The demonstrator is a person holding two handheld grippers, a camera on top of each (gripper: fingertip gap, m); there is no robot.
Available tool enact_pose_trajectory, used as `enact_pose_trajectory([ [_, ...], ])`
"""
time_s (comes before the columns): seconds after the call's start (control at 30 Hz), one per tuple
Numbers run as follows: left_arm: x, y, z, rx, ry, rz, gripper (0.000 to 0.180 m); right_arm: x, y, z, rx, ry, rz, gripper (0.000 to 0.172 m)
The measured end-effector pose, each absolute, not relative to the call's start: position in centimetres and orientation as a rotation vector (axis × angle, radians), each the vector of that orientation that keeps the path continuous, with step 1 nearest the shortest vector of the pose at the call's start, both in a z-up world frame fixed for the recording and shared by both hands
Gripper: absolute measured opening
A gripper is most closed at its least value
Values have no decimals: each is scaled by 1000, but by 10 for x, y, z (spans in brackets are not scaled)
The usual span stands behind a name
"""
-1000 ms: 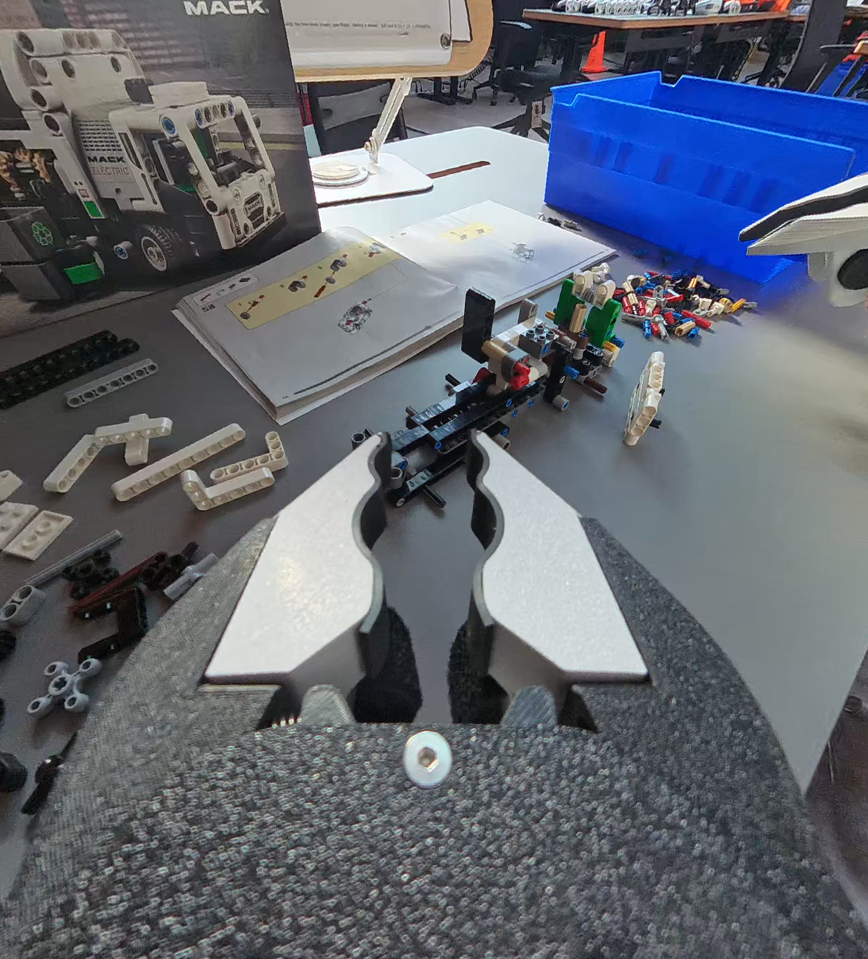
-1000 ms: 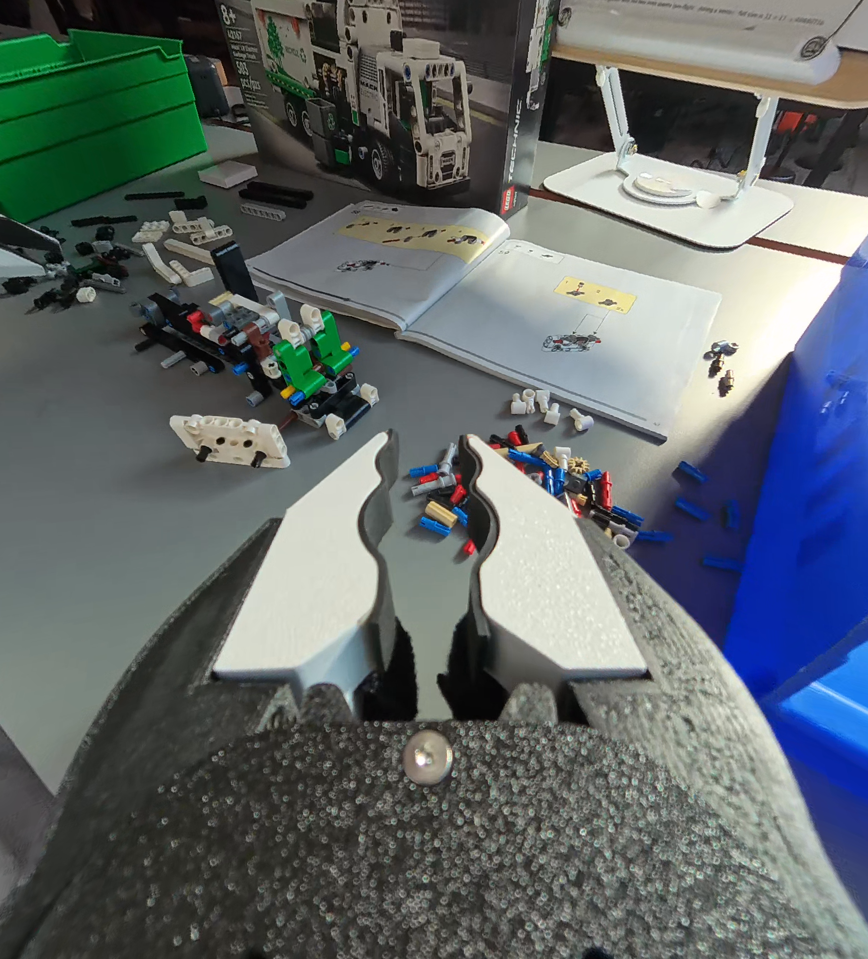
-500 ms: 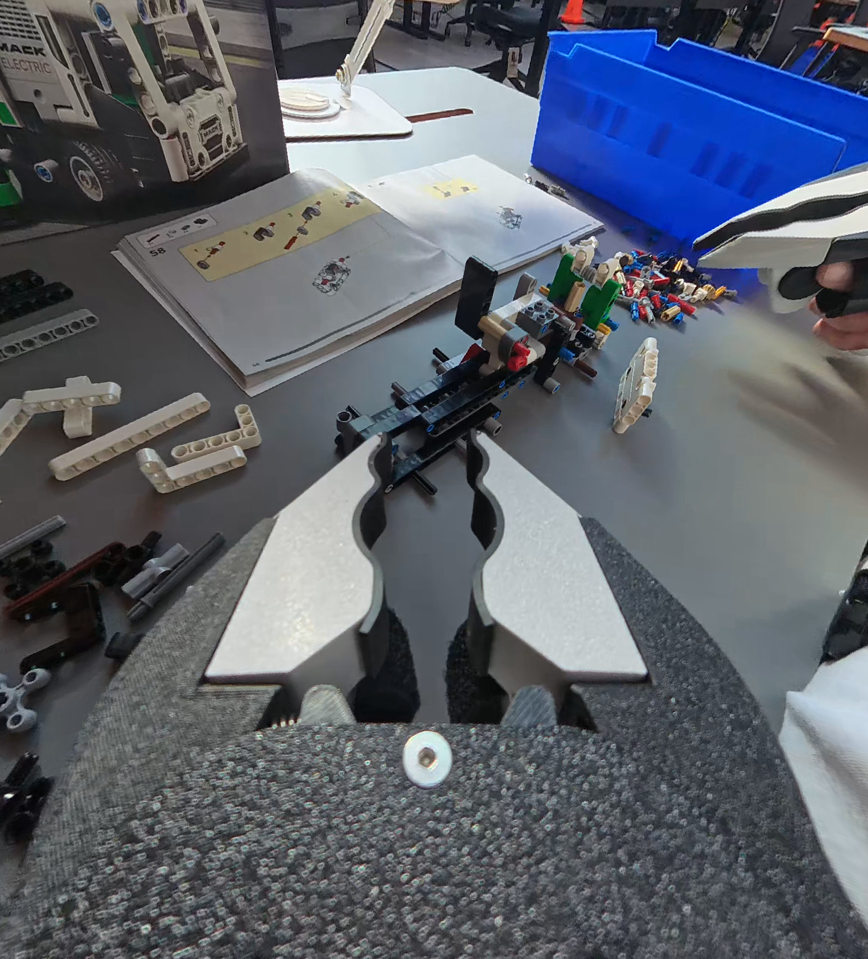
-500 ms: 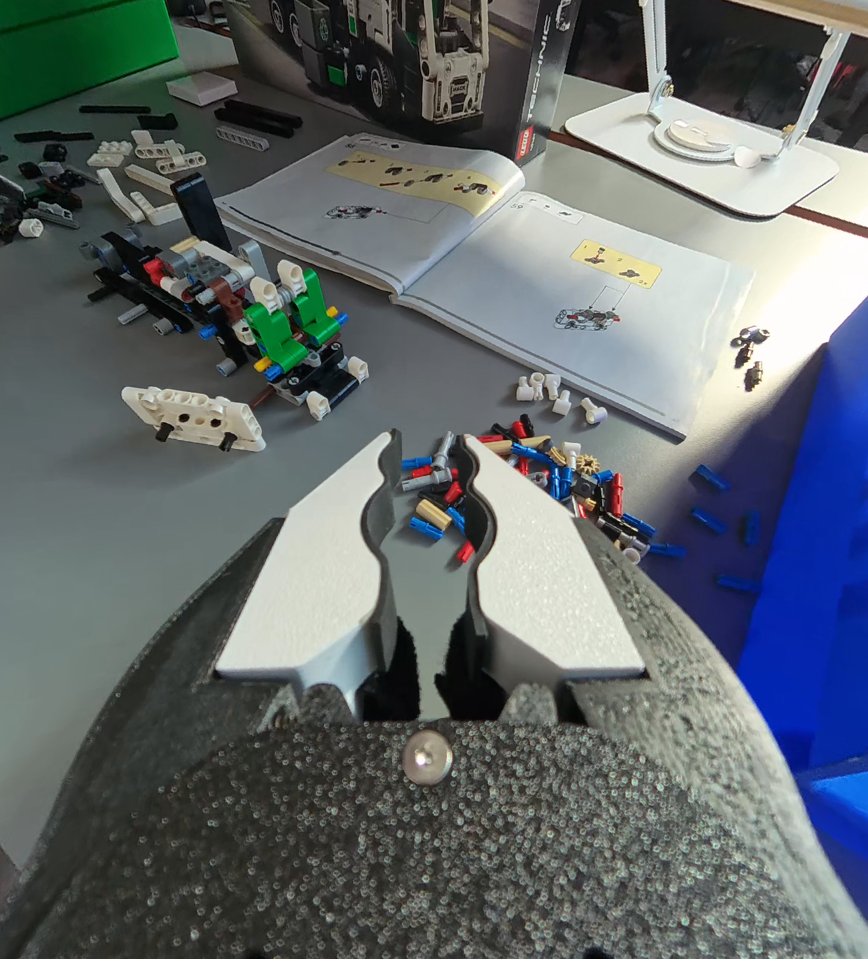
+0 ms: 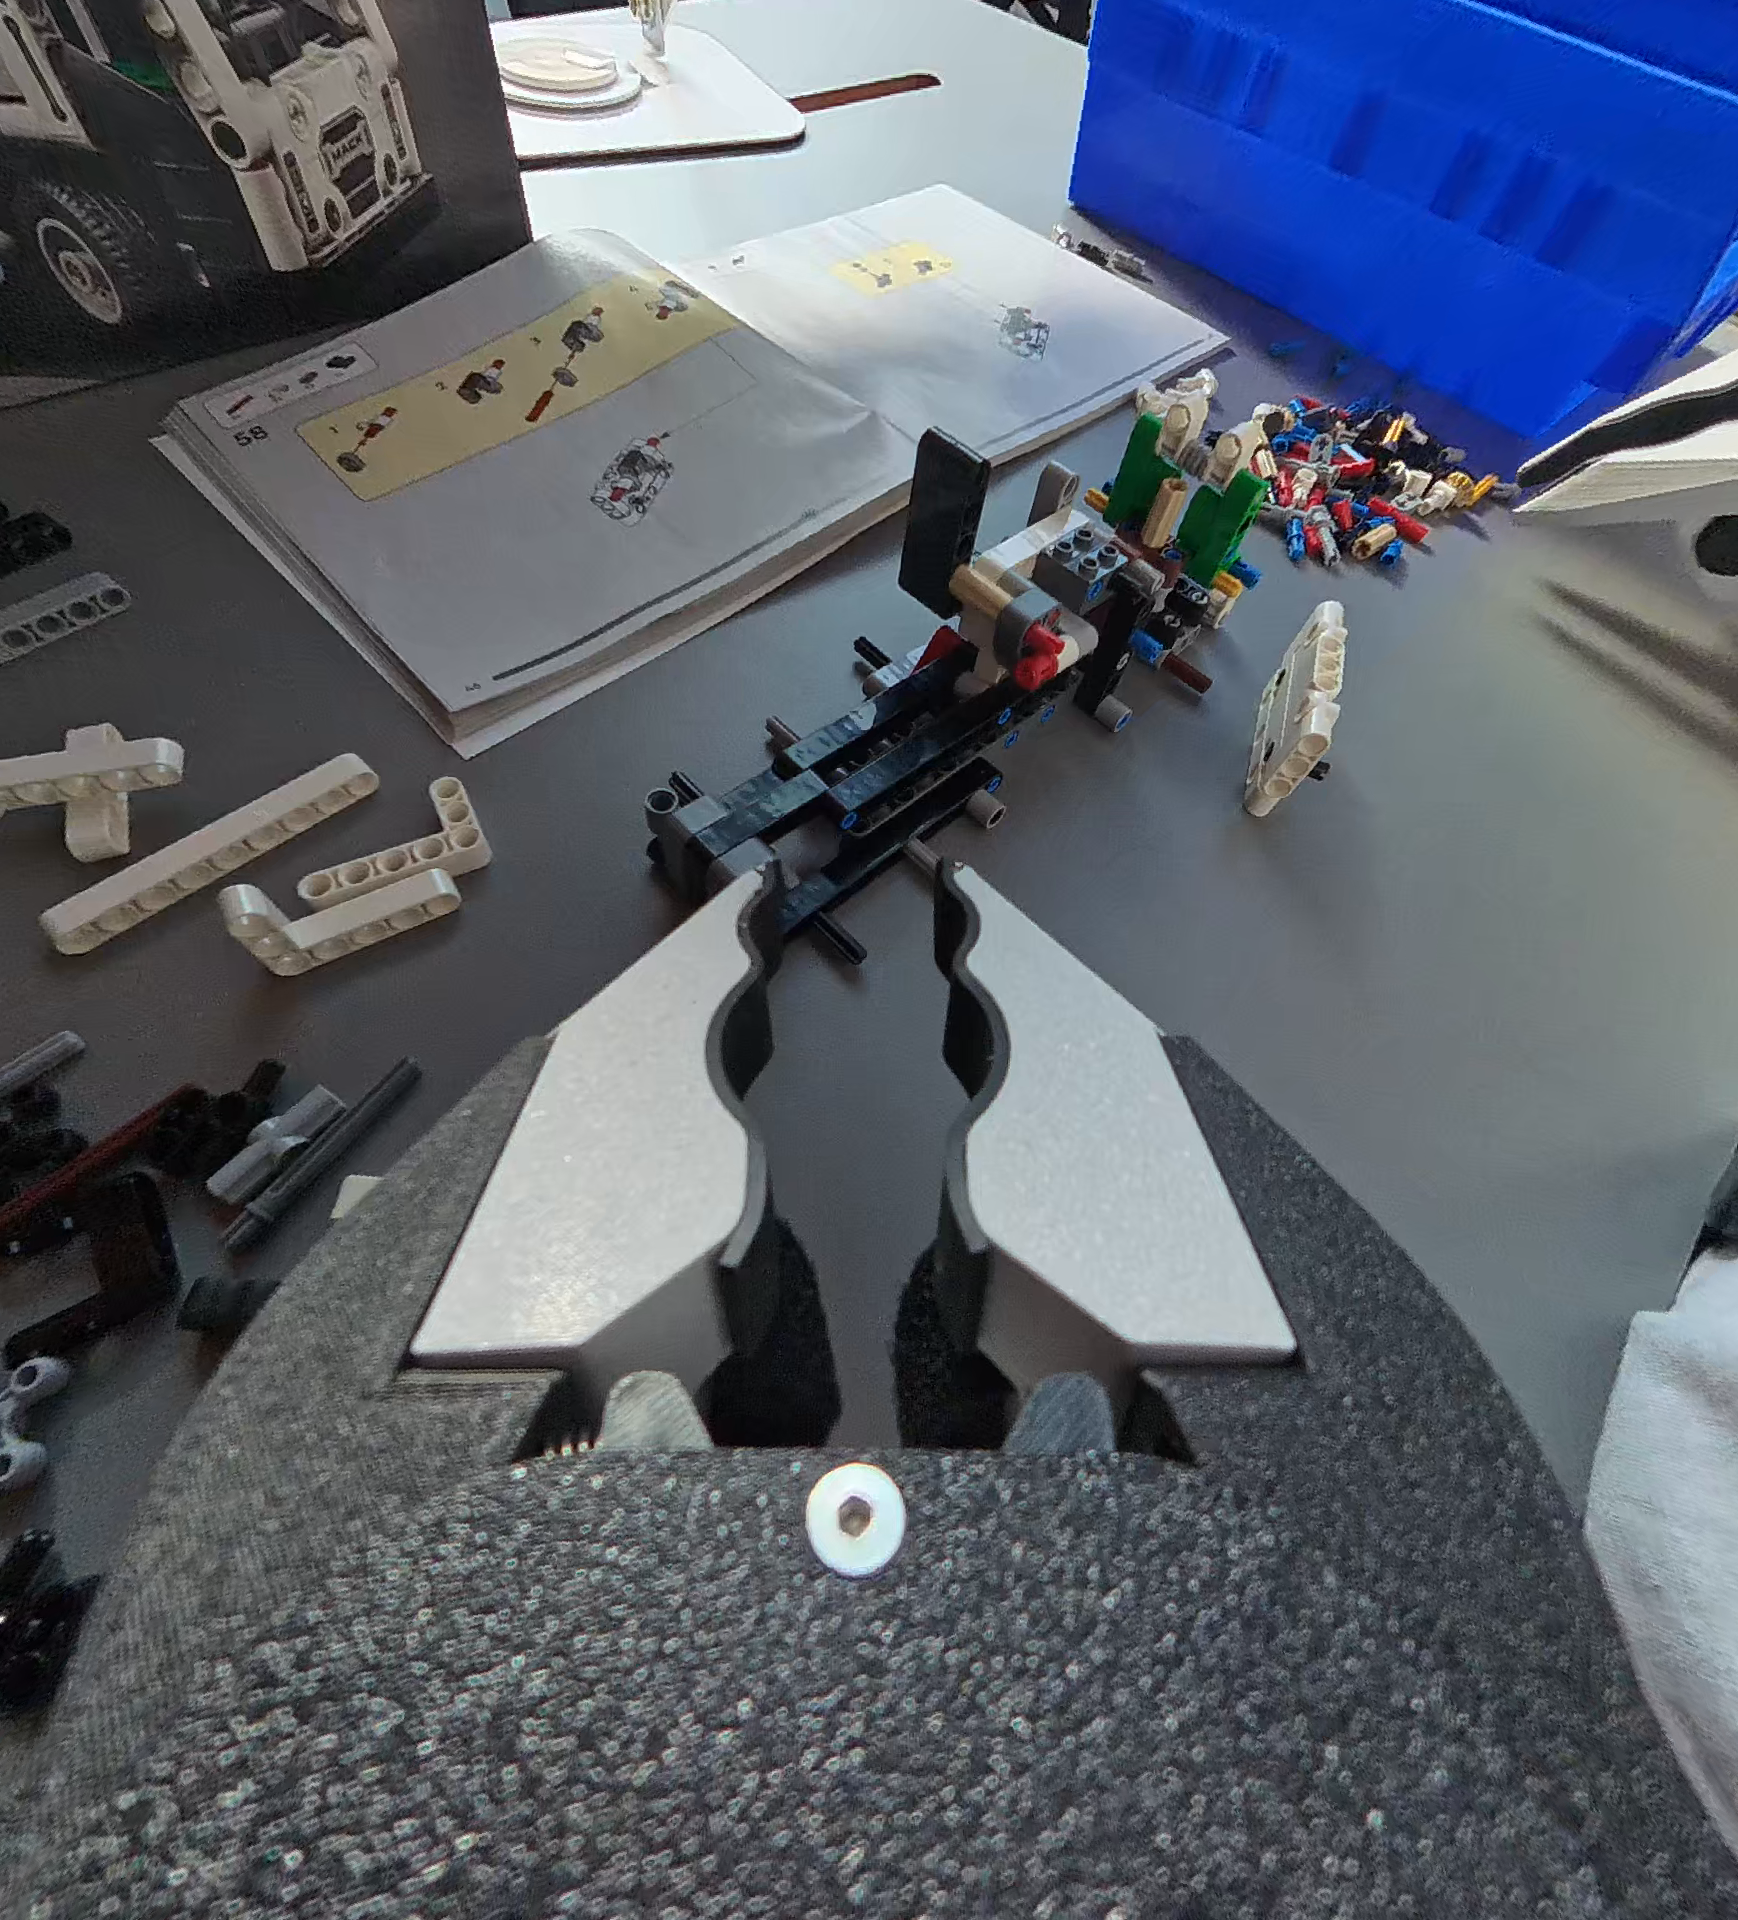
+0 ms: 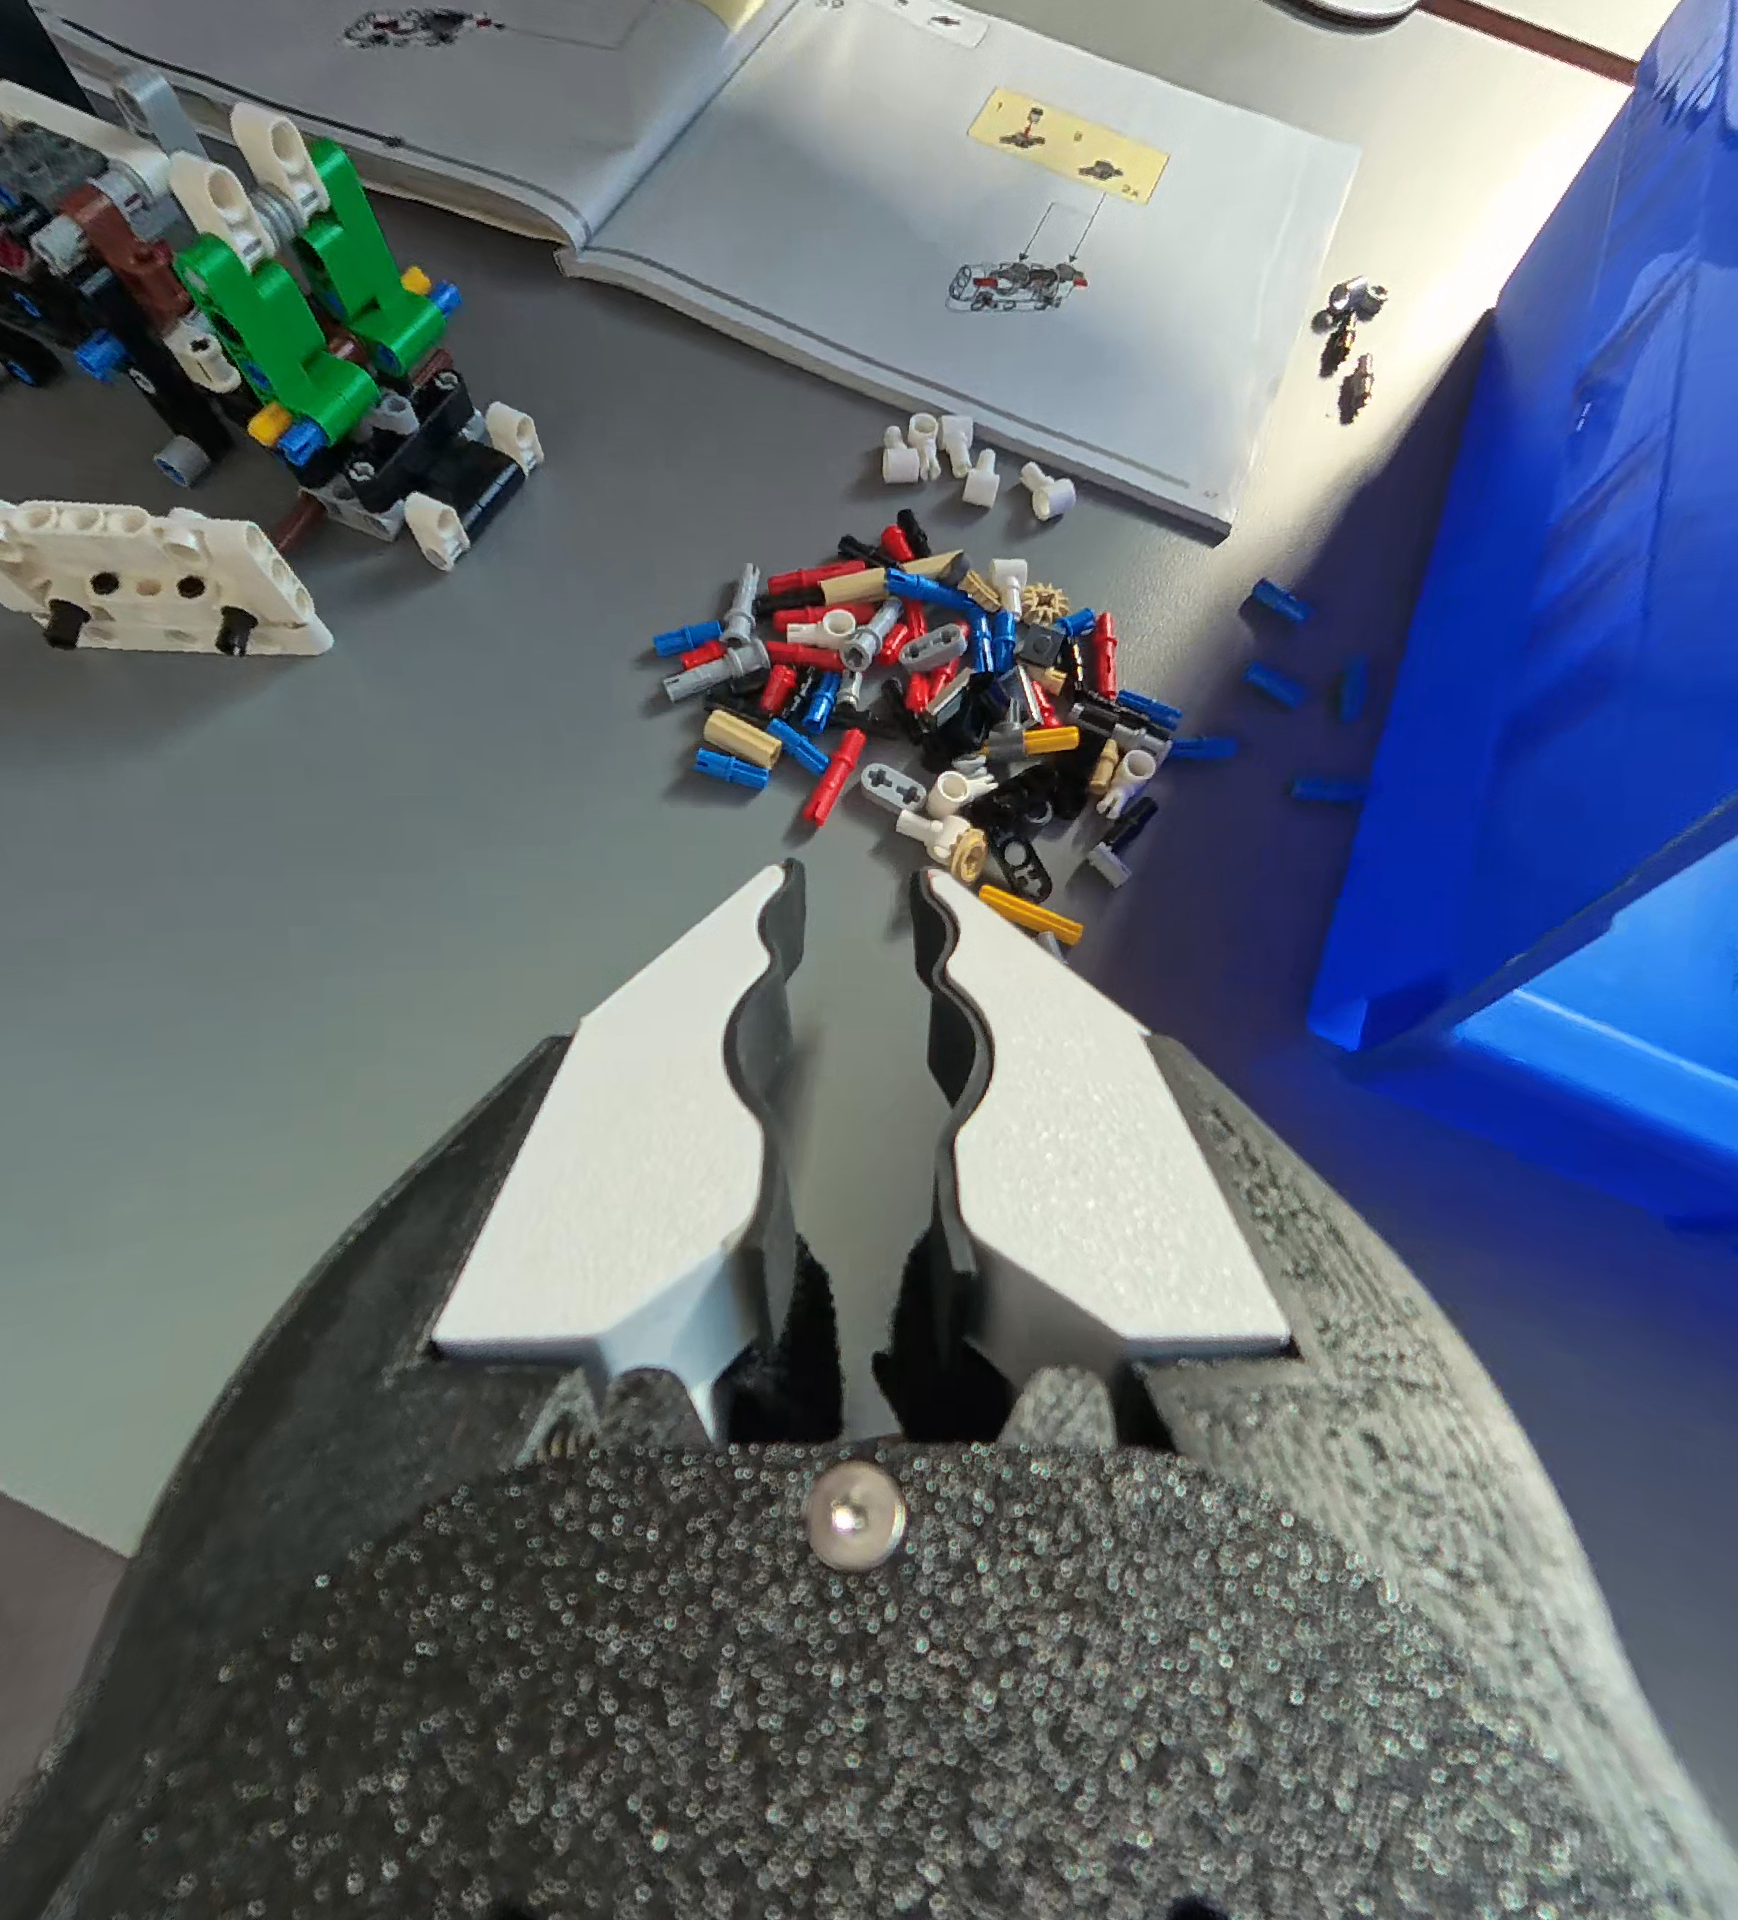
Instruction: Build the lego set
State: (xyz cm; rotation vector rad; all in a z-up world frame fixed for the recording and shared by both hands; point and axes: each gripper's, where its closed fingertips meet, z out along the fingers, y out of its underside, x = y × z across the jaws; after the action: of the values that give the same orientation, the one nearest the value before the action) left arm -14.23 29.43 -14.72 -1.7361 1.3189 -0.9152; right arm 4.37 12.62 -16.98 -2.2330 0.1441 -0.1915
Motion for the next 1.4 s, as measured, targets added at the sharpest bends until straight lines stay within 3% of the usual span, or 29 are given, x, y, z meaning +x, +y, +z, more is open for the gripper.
enact_pose_trajectory([
  [0.67, -143, 296, -145, -1725, 1296, -911, 26, 36, 149, -181, -2311, -76, -64, 18],
  [1.0, -142, 297, -145, -1723, 1299, -899, 26, 44, 152, -180, -2288, -34, -115, 6],
  [1.1, -135, 288, -139, -1668, 1330, -944, 27, 29, 161, -149, -2121, 56, 64, 6],
  [1.27, -94, 239, -100, -1363, 1484, -1164, 31, -42, 194, -68, -1613, 252, 954, 5],
  [1.4, -75, 208, -75, -1085, 1659, -1120, 33, -94, 213, -53, -1577, 135, 1128, 6],
])
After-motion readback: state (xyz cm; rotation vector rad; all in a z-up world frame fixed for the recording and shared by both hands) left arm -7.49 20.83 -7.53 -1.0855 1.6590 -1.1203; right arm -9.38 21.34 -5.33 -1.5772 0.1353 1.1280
